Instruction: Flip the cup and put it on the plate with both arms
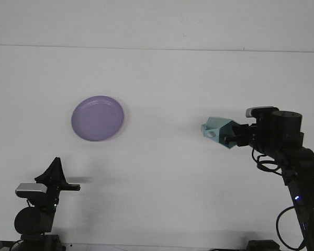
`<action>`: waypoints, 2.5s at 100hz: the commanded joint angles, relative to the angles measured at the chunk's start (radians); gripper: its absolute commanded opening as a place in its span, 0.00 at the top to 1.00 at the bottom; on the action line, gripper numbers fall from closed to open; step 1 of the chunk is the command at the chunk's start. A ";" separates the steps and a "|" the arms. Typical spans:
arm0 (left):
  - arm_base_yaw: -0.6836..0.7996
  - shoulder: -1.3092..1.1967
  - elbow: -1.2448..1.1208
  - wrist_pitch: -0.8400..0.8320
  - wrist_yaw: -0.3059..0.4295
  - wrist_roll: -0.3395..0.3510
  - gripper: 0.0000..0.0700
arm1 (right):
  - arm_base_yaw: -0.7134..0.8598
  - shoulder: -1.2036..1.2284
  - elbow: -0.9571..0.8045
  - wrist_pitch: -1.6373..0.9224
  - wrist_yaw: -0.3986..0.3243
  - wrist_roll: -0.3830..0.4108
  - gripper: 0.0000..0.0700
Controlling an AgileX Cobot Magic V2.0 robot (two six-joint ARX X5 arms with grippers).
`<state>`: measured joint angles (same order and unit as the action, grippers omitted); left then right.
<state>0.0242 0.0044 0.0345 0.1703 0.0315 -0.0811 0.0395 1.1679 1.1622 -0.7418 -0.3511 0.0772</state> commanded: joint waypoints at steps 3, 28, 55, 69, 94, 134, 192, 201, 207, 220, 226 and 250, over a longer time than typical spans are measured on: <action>0.002 -0.001 -0.020 0.011 -0.003 -0.014 0.98 | 0.084 0.024 0.045 -0.102 0.047 -0.022 0.99; 0.002 -0.001 -0.020 0.010 -0.003 -0.015 0.98 | 0.349 0.159 0.138 -0.312 0.189 -0.054 0.99; 0.002 -0.001 -0.020 0.010 -0.003 -0.015 0.98 | 0.459 0.380 0.243 -0.429 0.233 -0.102 0.99; 0.002 -0.001 -0.020 0.010 -0.003 -0.015 0.98 | 0.460 0.452 0.252 -0.432 0.248 -0.114 0.99; 0.002 -0.001 -0.020 0.010 -0.003 -0.015 0.98 | 0.460 0.497 0.252 -0.437 0.254 -0.140 0.99; 0.002 -0.001 -0.020 0.009 -0.003 -0.015 0.98 | 0.460 0.496 0.252 -0.425 0.247 -0.177 0.53; 0.002 -0.001 -0.018 0.021 -0.002 -0.110 0.98 | 0.305 0.031 0.290 -0.262 0.243 -0.172 0.54; 0.002 -0.001 -0.018 0.038 -0.002 -0.129 0.98 | 0.259 -0.098 0.222 -0.164 0.243 -0.172 0.72; 0.002 -0.001 -0.017 0.047 -0.002 -0.142 0.98 | 0.232 -0.180 0.154 -0.097 0.244 -0.171 0.86; 0.002 -0.001 -0.013 0.048 -0.002 -0.147 0.98 | 0.174 -0.388 -0.063 0.080 0.248 -0.126 1.00; 0.002 -0.001 -0.013 0.048 -0.002 -0.149 0.98 | 0.153 -0.462 -0.154 0.140 0.248 -0.111 1.00; 0.002 -0.001 -0.011 0.048 0.003 -0.202 0.98 | 0.109 -0.716 -0.491 0.327 0.248 -0.099 1.00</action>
<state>0.0242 0.0044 0.0345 0.2081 0.0315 -0.2516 0.1493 0.4938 0.7277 -0.4614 -0.1043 -0.0418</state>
